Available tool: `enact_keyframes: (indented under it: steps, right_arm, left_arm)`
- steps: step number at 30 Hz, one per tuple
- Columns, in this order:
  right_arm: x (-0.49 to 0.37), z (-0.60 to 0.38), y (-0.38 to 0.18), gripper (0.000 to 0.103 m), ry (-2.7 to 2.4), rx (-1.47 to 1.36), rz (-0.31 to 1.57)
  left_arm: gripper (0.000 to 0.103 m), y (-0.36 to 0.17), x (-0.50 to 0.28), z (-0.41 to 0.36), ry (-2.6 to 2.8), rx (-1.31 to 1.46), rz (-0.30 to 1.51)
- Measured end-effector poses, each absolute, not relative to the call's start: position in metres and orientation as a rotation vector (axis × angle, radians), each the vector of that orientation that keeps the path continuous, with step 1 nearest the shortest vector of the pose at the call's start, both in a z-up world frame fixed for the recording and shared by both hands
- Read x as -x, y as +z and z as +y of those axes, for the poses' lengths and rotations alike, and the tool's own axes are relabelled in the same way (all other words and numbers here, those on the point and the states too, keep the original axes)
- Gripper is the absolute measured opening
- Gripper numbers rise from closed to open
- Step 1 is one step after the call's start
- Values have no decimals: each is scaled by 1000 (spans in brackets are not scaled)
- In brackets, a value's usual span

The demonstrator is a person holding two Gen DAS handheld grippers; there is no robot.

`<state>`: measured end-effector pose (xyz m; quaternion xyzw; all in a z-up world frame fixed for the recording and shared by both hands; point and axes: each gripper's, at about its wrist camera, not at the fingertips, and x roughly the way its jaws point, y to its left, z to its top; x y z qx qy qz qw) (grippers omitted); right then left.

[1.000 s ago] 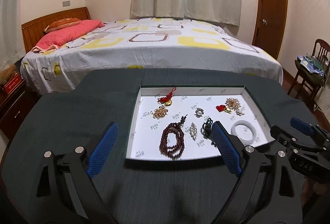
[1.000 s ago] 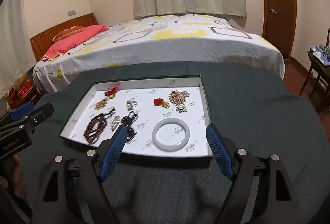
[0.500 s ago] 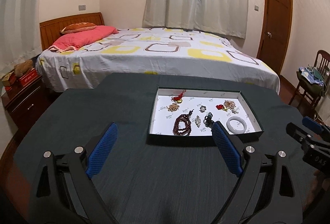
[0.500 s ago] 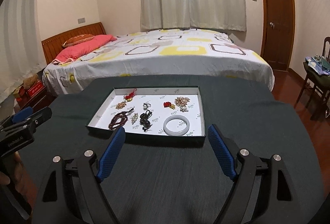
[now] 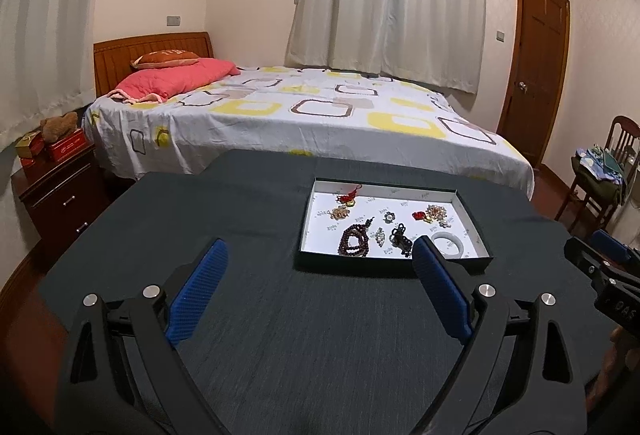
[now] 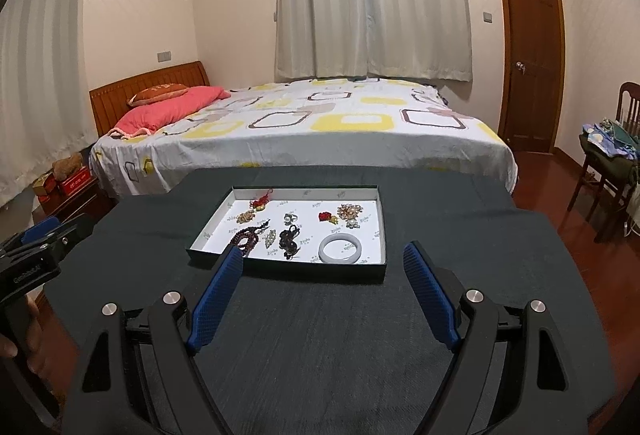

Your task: Organize jewelry

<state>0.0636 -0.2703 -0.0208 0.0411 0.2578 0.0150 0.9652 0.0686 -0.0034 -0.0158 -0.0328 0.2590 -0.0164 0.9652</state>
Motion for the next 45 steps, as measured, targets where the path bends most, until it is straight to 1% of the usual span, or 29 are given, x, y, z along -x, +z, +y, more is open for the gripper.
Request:
enact_keyframes:
  steps: [15, 45]
  right_arm:
    - [-54, -267, -16, 80, 19, -67, 488]
    - [-54, -266, -16, 80, 19, -67, 491]
  left_arm:
    - [92, -9, -58, -4, -37, 67, 499]
    - [92, -9, -56, -5, -37, 69, 499]
